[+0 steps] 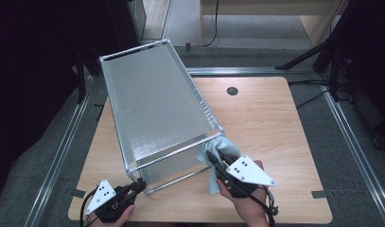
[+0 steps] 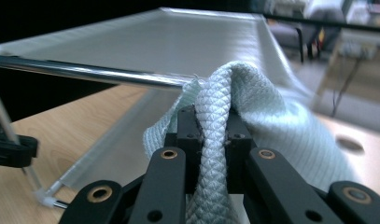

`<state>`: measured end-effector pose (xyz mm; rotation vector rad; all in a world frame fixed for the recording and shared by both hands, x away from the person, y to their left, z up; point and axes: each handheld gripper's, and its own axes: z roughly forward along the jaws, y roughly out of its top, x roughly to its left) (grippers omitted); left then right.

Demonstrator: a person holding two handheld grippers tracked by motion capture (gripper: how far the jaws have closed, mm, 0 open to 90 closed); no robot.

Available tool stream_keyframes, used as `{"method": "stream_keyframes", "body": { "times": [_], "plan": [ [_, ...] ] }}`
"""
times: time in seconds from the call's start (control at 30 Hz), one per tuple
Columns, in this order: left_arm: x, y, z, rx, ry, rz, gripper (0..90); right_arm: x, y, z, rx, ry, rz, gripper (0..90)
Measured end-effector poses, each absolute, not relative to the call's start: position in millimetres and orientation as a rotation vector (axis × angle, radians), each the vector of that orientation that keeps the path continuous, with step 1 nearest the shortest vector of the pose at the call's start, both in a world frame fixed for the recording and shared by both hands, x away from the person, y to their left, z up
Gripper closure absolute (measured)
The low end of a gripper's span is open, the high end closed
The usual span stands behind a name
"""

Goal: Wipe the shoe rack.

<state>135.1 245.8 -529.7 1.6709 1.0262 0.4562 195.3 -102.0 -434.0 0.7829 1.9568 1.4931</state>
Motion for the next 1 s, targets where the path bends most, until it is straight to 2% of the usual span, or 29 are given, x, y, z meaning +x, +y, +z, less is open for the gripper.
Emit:
{"method": "stream_keyframes", "body": {
  "times": [0.13,0.33,0.47,0.8,1.0],
  "plan": [
    [135.0,246.0,-529.7,1.674,1.025,0.457,79.2,207.0,-83.6,-459.1,0.759,2.028,1.341,80.4],
    [135.4,244.9,-529.9,1.673,1.021,0.453,79.2,238.0,-71.1,-523.6,0.894,2.191,1.082,80.3],
    [135.1,242.7,-530.0,1.676,1.014,0.447,79.2,246.8,-75.5,-544.8,0.974,2.213,0.936,80.8],
    [131.0,225.6,-529.5,1.705,0.962,0.417,79.2,239.1,-93.9,-546.6,1.003,2.199,0.852,80.9],
    [130.6,219.7,-529.6,1.713,0.947,0.405,79.2,230.9,-112.1,-517.6,1.030,2.072,0.940,80.7]
  ]
}}
